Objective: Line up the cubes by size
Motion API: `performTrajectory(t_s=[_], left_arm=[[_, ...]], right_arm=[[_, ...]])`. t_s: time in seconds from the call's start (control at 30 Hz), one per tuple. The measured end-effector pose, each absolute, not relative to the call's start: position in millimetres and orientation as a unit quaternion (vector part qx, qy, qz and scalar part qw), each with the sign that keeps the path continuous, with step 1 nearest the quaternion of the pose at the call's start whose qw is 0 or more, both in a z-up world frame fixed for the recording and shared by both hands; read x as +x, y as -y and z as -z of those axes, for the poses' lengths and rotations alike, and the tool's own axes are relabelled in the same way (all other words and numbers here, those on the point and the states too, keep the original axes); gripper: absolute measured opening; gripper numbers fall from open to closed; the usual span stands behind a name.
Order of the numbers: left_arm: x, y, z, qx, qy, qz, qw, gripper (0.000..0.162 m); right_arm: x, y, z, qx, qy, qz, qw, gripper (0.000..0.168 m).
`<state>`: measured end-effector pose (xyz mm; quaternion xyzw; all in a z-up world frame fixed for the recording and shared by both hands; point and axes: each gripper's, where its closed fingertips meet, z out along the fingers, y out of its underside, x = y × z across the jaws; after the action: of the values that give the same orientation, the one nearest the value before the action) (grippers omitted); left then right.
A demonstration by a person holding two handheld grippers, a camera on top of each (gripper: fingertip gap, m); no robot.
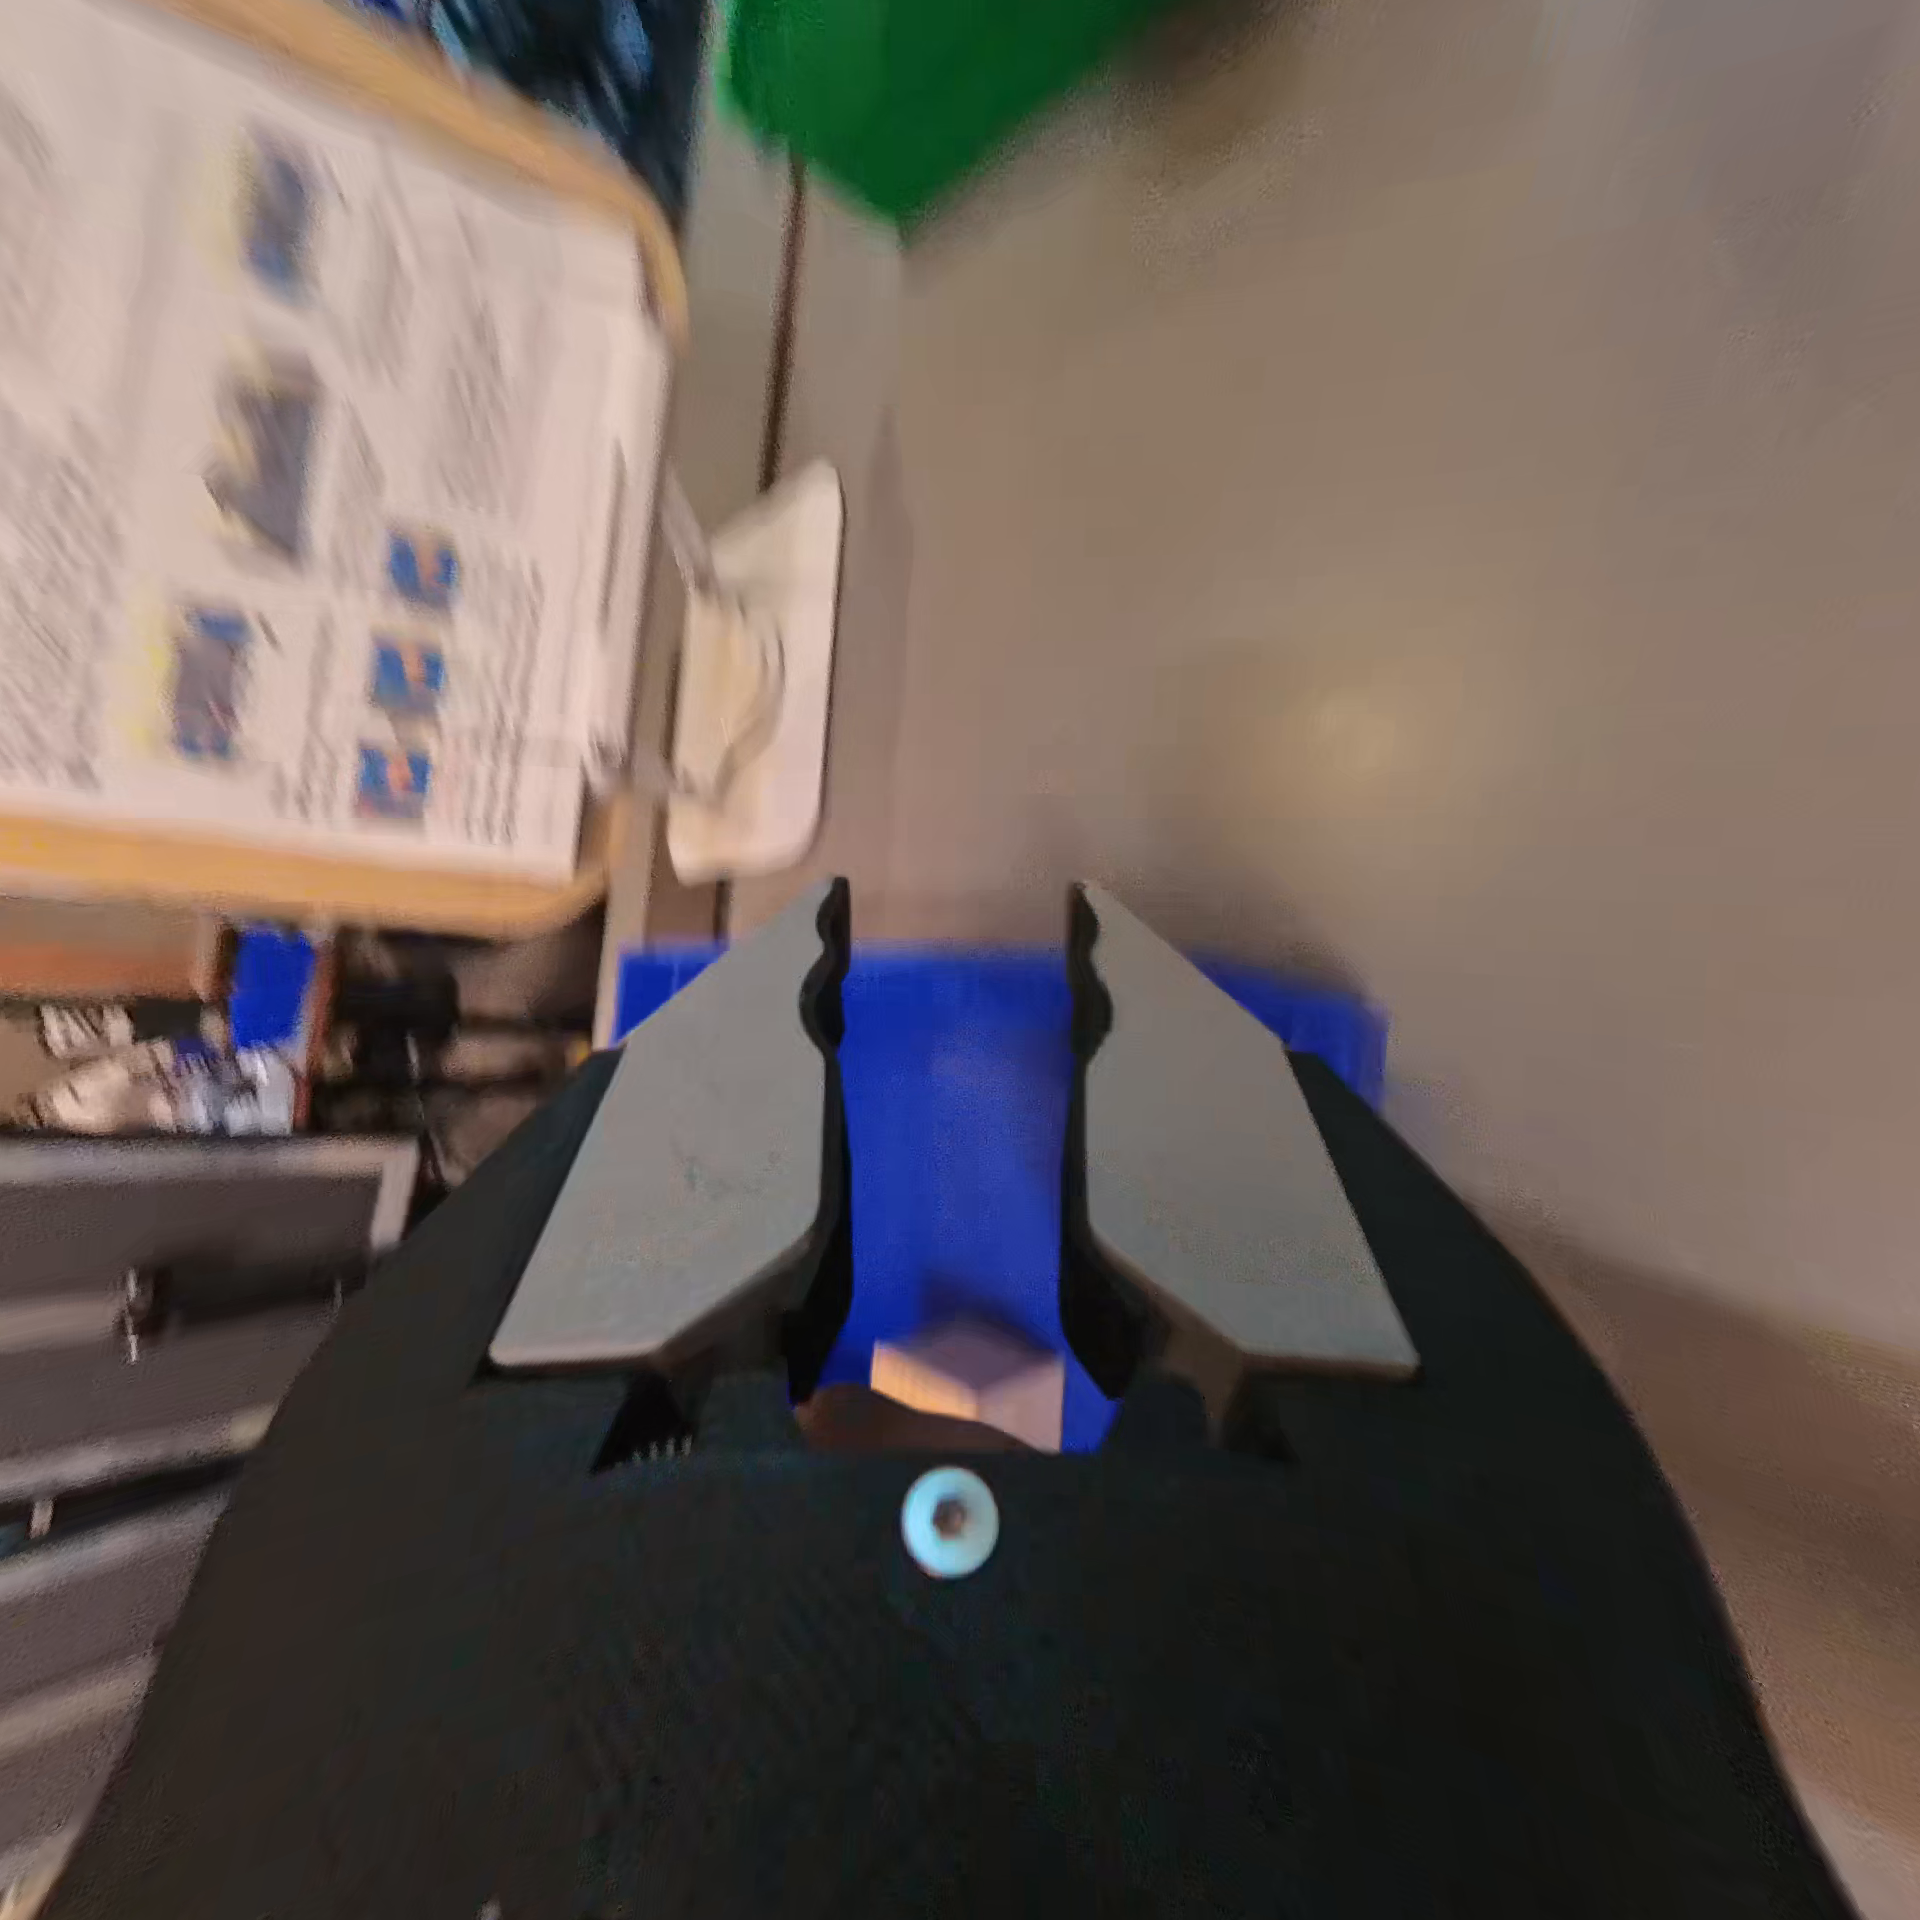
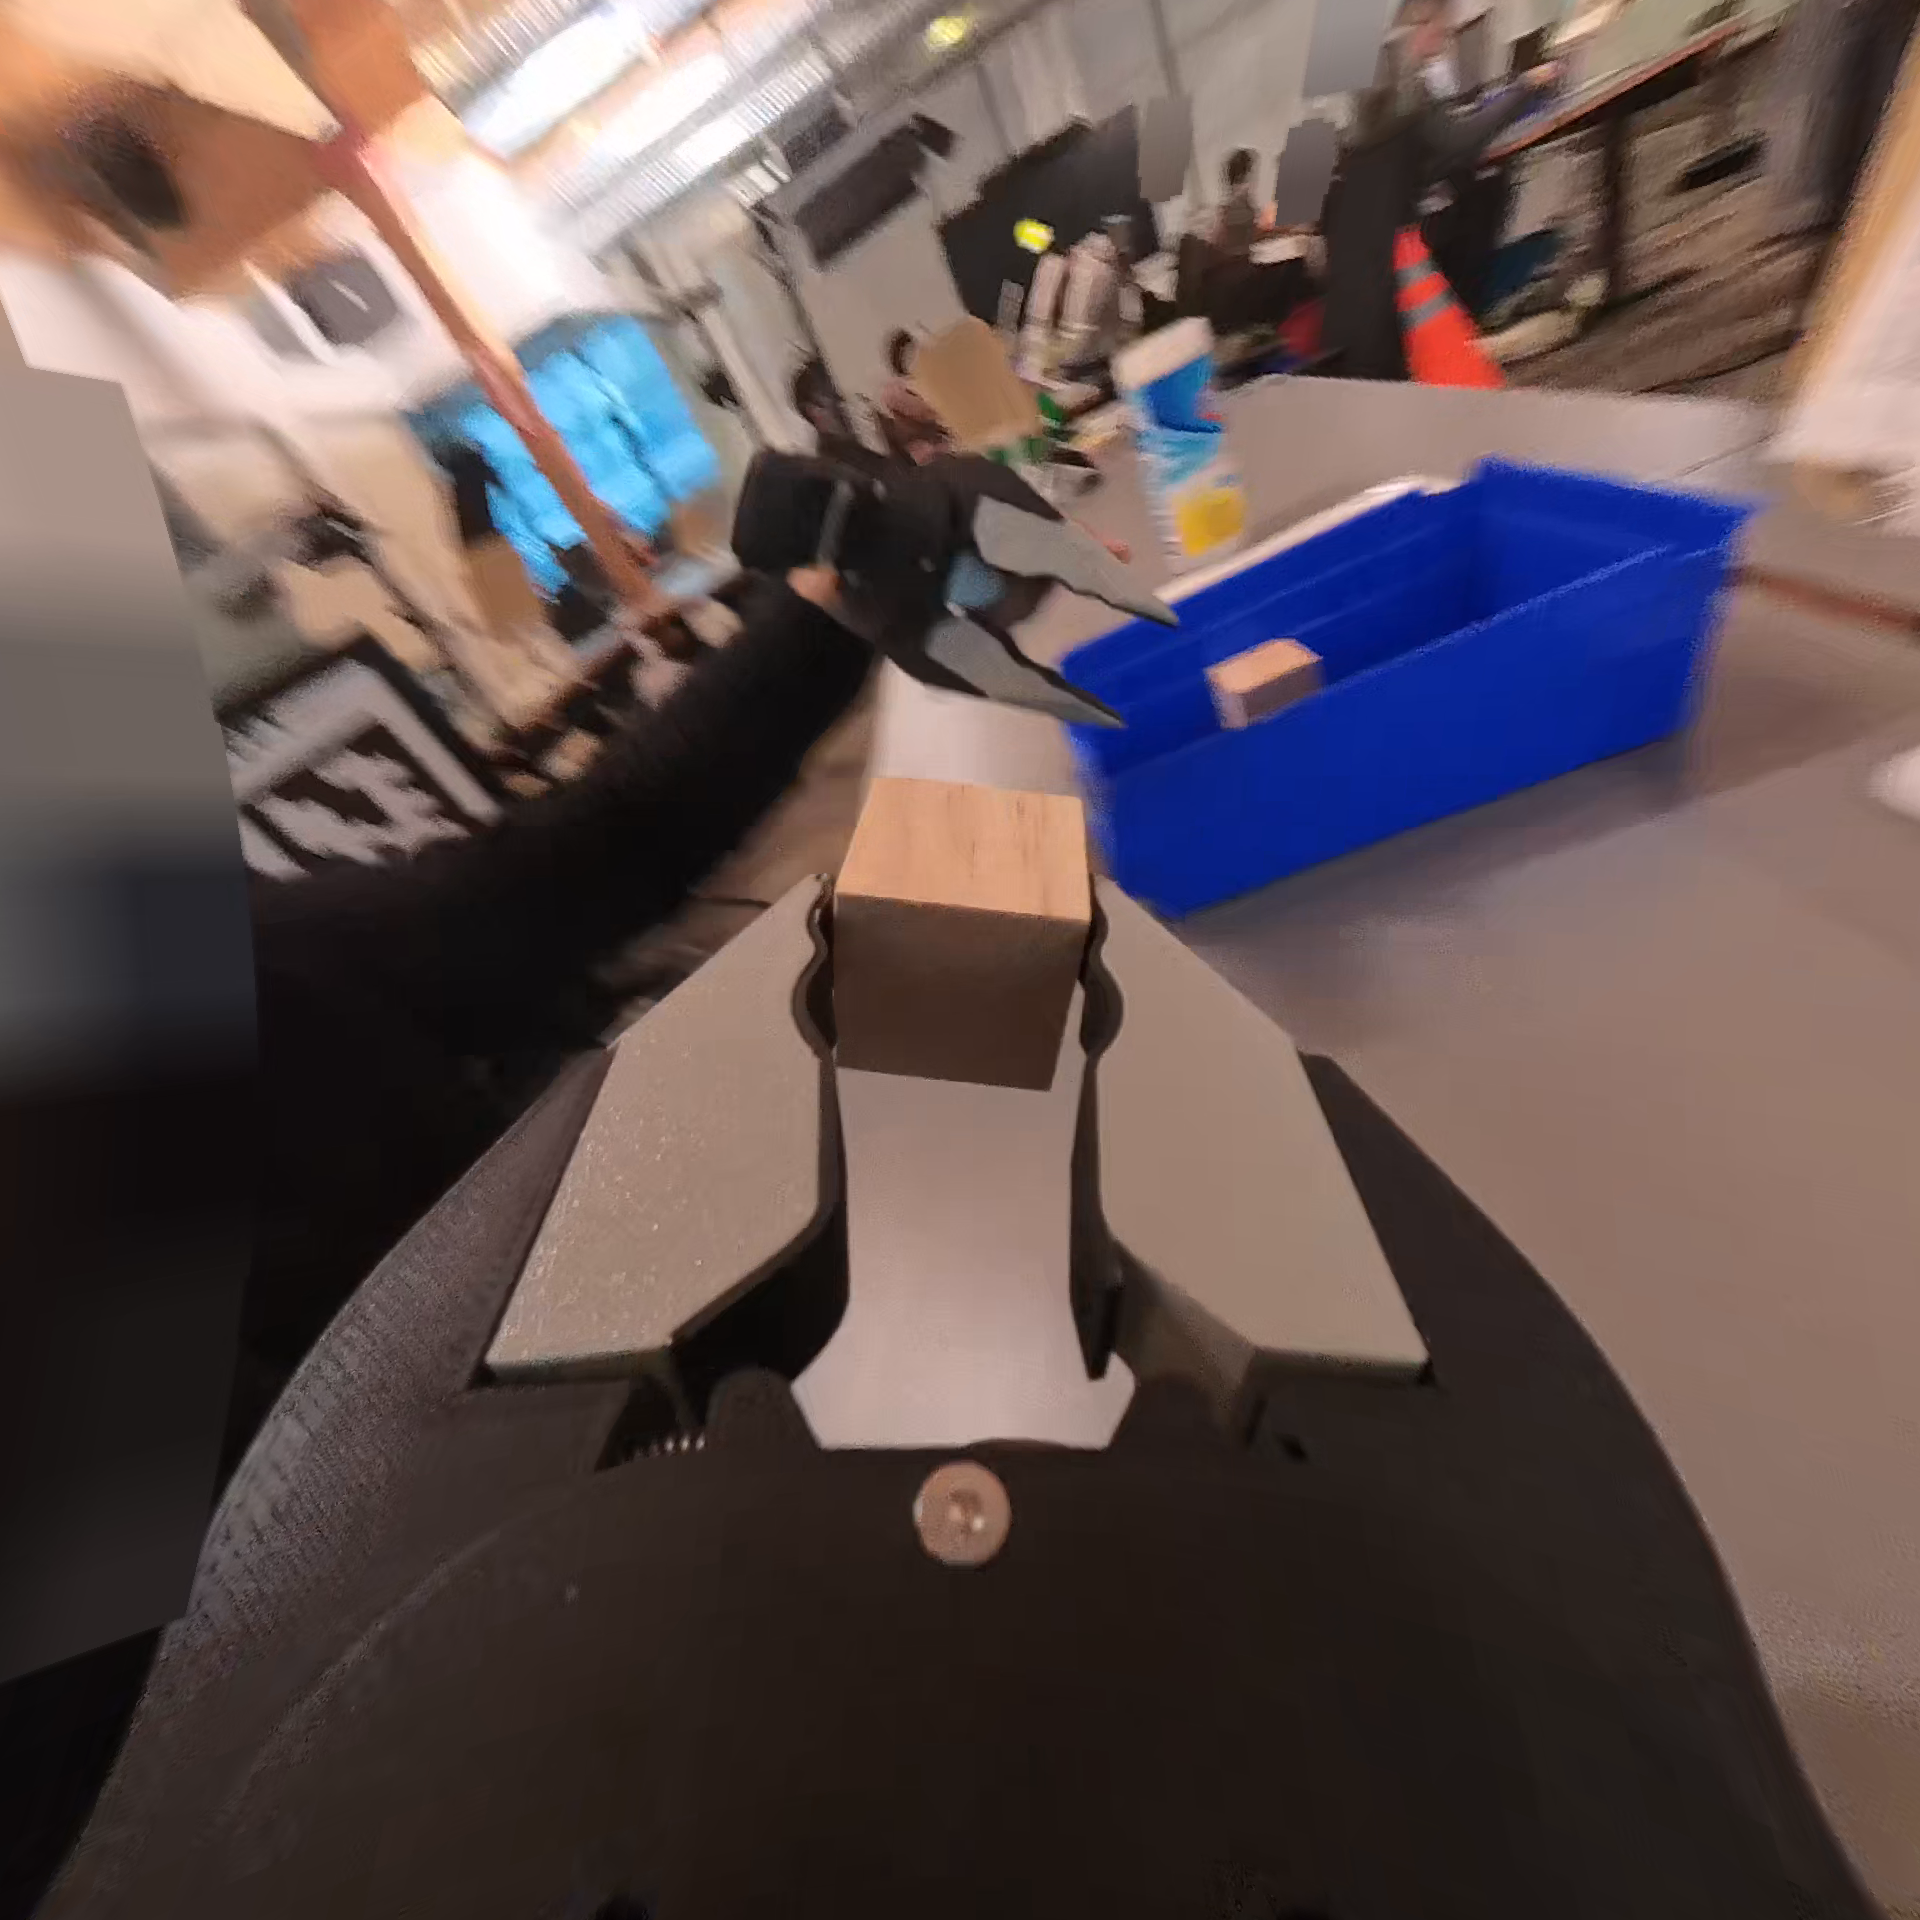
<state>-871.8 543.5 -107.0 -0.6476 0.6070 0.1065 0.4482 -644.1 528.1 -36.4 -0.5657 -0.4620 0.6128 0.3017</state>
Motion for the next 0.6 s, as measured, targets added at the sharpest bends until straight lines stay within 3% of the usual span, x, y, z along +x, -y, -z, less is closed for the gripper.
performTrajectory(t_s=[0.13,0.3,0.57,0.6], left_arm=[[-963,-565,144,-0.734,-0.596,-0.159,0.282,0.041],[-1043,-580,191,-0.755,-0.603,-0.234,0.107,0.047],[-1072,-589,225,-0.776,-0.591,-0.221,0.019,0.075],[-1071,-589,230,-0.778,-0.590,-0.213,0.018,0.073]], right_arm=[[-574,-593,48,-0.627,0.542,-0.385,0.405,0.043],[-504,-656,66,-0.683,0.569,-0.248,0.386,0.044],[-453,-692,111,-0.701,0.612,-0.196,0.308,0.044],[-448,-698,120,-0.708,0.615,-0.182,0.296,0.044]])
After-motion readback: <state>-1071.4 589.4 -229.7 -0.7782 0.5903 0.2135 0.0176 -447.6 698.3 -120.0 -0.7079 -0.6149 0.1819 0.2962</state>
